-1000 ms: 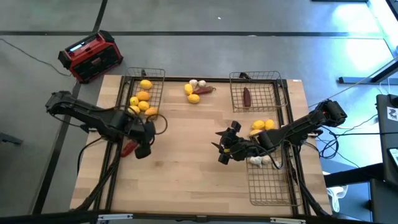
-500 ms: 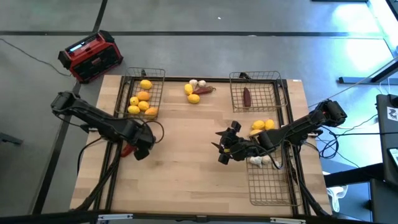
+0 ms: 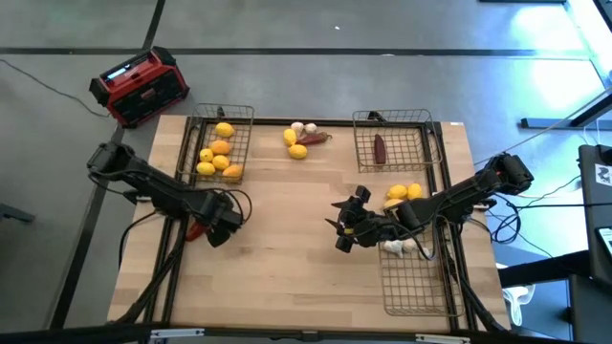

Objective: Sort produce into baskets
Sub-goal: Put the red chili pepper into the top right wire basket

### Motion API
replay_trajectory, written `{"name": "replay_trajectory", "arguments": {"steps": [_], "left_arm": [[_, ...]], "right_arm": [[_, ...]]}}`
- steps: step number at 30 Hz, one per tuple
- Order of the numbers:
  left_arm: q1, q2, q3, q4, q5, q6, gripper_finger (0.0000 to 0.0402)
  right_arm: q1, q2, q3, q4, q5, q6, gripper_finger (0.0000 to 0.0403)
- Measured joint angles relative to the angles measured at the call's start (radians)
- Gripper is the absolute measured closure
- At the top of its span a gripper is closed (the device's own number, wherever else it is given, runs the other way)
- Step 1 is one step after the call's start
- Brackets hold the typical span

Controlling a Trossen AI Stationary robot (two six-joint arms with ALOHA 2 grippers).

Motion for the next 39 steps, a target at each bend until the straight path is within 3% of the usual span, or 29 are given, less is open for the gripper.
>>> {"name": "replay_trajectory", "arguments": {"steps": [10, 17, 21, 30, 39], "left_arm": [[0.0, 0.139, -0.011, 0.009, -0.006, 0.035, 0.0137], [0.001, 0.166, -0.012, 0.056, 0.022, 0.113, 0.014], [0.0, 0.166, -0.012, 0.076, 0.032, 0.148, 0.017], [0.0, 0.166, 0.019, 0.116, 0.046, 0.196, 0.0284], [0.0, 0.167, 0.16, 0.16, 0.033, 0.299, 0.0277]], "right_arm": [[0.0, 0.0, 0.0, 0.003, 0.0, 0.0, 0.0188], [0.0, 0.0, 0.0, 0.003, 0.0, 0.0, 0.0188], [0.0, 0.0, 0.0, 0.003, 0.0, 0.003, 0.0188], [0.0, 0.0, 0.0, -0.004, 0.001, 0.03, 0.0188], [0.0, 0.0, 0.0, 0.004, -0.002, 0.034, 0.0188]]}}
